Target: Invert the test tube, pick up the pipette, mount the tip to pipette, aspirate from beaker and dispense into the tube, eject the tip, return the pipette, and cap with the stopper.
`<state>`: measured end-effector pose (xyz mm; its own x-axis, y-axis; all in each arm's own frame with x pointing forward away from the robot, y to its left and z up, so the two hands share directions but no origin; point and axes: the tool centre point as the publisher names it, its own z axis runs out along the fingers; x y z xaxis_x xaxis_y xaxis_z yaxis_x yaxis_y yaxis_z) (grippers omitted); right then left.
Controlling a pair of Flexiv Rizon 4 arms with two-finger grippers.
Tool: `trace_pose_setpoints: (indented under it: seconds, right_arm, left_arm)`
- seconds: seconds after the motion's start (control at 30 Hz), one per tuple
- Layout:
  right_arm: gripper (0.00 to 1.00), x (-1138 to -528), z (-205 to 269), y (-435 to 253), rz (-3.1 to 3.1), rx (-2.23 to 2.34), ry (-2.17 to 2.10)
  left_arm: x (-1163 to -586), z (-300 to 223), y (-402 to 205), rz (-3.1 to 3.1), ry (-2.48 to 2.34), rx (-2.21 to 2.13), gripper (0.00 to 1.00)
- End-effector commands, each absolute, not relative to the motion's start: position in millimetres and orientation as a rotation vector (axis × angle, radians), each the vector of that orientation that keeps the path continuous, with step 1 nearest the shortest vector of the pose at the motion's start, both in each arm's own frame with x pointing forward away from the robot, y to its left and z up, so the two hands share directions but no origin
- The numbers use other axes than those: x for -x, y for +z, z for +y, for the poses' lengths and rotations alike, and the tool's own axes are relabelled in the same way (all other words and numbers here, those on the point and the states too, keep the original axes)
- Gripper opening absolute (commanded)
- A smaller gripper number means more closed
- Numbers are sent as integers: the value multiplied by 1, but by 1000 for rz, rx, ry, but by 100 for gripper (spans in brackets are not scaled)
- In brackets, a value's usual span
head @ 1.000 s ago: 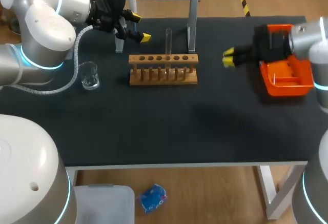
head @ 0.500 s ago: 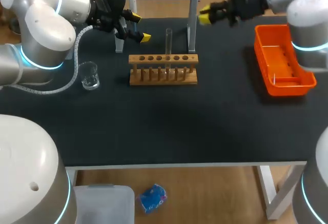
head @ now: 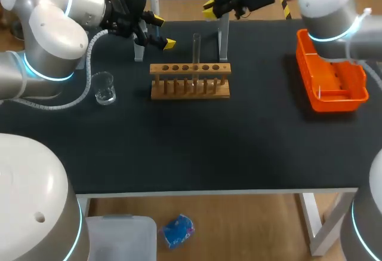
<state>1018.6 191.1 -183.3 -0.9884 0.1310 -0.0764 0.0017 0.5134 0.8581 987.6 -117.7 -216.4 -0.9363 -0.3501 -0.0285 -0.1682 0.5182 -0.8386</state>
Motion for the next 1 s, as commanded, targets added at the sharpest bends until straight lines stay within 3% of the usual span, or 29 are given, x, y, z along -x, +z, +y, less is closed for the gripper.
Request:
trace_pose_setpoints:
  seconds: [0.03, 1.0]
  right_arm:
    - [0, -1020, 205, -193, 2624, -110, 1492]
    - [0, -1006, 212, -223, 2657, -97, 1511]
  left_arm:
    - [-988, -117, -215, 2569, -1384, 442, 100]
    - [-988, -117, -215, 2569, -1384, 442, 100]
